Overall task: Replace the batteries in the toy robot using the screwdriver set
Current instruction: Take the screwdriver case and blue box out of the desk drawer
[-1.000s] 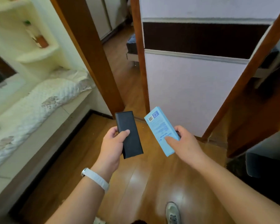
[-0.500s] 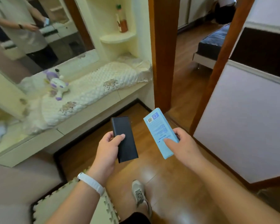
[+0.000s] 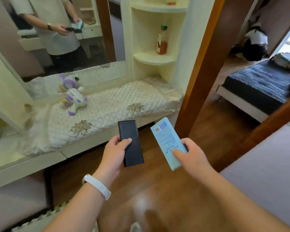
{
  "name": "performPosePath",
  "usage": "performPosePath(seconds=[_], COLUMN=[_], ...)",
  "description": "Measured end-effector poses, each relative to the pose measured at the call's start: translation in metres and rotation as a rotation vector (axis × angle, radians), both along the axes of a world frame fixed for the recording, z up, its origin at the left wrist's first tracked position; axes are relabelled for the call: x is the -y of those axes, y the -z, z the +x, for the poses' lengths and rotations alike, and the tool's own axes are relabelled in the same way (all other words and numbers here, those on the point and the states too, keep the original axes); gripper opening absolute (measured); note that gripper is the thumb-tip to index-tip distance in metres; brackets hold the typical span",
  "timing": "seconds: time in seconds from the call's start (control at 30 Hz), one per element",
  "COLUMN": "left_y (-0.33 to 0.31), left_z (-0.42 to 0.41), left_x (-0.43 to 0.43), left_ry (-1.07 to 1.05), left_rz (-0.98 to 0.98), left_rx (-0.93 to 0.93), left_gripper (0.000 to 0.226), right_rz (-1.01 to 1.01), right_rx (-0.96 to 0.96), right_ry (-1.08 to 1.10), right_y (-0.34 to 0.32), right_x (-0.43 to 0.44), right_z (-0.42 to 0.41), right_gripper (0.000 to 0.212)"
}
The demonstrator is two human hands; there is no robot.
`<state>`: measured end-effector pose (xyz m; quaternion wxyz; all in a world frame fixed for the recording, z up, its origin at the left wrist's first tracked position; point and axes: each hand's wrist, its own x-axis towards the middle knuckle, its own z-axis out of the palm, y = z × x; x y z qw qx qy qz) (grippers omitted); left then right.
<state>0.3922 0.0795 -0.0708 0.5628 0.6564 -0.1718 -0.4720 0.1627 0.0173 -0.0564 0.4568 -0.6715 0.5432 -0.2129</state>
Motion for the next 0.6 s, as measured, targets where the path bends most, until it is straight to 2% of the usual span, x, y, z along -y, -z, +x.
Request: performPosePath(seconds=[0.3, 0.6], left_y=[0.024, 0.025], left_z=[0.058, 0.095], left_x=[0.051, 0.133], left_ry=[-0.114, -0.345], left_rz=[0.067, 0.130], left_rx=[-0.051, -0.037], left_gripper=[0.013, 0.015], right_rz=[0.037, 0.144], right_rx=[-0.071, 0.008], right_ry=[-0.071, -0.234], right_y=[0.023, 0.049], right_x=[0.074, 0.206], right_z=[0.061, 0.126], right_gripper=[0.012, 0.012])
